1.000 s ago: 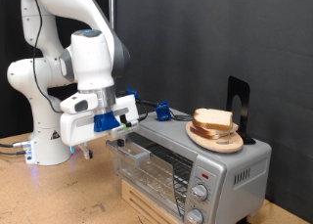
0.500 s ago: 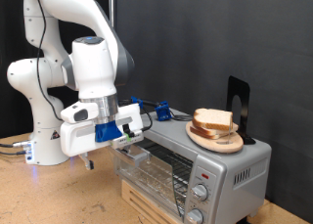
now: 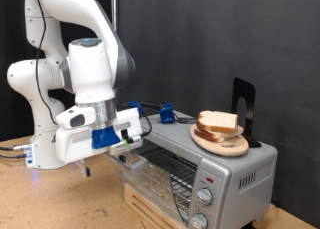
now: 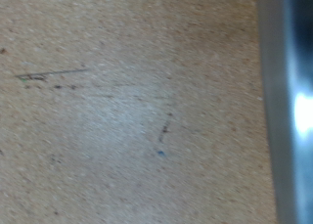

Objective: Make a piece of toast with the oven

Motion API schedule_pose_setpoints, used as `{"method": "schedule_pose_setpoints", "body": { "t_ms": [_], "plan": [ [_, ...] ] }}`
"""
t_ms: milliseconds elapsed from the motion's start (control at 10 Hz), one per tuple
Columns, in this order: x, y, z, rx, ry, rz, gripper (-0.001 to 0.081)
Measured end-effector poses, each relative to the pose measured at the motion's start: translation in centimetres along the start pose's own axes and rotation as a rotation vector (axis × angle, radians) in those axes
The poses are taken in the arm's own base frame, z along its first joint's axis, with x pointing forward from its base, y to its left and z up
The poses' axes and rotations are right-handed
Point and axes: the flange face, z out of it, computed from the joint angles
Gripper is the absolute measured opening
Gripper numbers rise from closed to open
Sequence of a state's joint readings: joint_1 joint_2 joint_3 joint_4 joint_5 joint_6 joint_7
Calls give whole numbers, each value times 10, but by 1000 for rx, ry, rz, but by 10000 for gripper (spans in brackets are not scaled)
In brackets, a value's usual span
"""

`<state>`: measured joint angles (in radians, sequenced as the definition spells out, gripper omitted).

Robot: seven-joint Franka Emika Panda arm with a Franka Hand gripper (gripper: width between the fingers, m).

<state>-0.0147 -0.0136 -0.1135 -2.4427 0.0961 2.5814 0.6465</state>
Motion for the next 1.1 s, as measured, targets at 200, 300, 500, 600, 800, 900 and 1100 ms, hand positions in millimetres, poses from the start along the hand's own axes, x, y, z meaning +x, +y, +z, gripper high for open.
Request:
{"method": "schedule_pose_setpoints", "body": {
  "t_ms": [200, 300, 500, 600, 800, 900, 1100],
  "plan": [
    [8, 5, 14, -31, 37, 31, 809],
    [12, 8, 19, -37, 48, 37, 809],
    [15, 9, 21, -41, 49, 36, 809],
    [16, 10, 22, -41, 50, 33, 809],
    [16, 11, 23, -28, 39, 43, 809],
    [17, 12, 23, -16, 28, 53, 809],
    [20, 9, 22, 10, 24, 80, 809]
  ]
}}
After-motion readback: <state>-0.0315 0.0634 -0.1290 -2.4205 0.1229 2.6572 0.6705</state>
